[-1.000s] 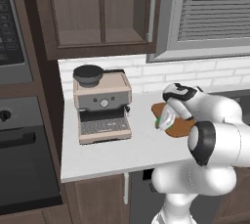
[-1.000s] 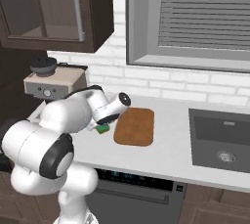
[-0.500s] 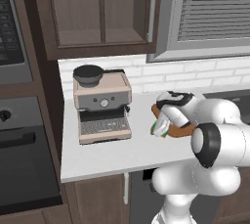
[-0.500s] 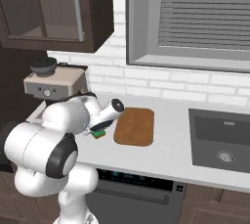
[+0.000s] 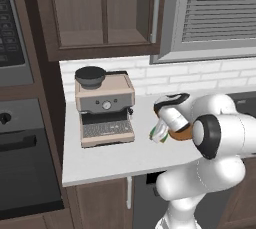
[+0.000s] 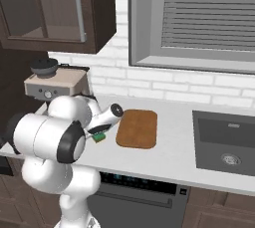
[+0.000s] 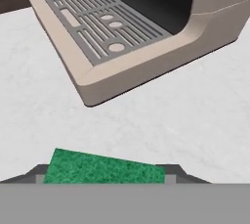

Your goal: Pick up the sponge from the counter and clean the cutting board by briefly scrubbing or pressing down on the cutting board. Once finished, release the sponge.

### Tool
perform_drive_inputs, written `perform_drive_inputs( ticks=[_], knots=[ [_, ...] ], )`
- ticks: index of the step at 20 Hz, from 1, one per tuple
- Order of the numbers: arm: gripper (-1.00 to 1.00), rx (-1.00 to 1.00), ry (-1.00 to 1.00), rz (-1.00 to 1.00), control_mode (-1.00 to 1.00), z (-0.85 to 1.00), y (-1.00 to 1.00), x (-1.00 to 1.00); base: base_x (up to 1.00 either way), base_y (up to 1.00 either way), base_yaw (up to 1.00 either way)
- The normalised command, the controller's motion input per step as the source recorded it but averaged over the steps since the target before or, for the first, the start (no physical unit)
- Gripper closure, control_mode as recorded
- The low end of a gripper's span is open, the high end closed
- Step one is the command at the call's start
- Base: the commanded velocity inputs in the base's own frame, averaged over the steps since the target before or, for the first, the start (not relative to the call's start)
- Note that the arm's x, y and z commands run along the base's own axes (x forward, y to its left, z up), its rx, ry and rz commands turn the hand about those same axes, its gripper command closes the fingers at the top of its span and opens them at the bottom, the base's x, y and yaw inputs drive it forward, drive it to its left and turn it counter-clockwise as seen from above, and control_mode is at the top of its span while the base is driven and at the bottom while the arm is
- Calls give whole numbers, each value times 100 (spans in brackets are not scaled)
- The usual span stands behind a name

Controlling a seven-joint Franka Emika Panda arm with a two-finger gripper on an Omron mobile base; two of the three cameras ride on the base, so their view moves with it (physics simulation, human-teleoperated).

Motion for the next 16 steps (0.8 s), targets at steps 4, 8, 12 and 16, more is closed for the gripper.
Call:
perform_drive_inputs(
  ticks=[4,8,12,16],
  knots=[
    [-100,0,0,0,-100,-1,0,27,0,0,0],
    [-100,0,0,0,-100,2,0,14,0,0,0],
    [-100,0,0,0,-100,9,0,12,0,0,0],
    [-100,0,-2,0,-100,62,0,-3,0,0,0]
  ],
)
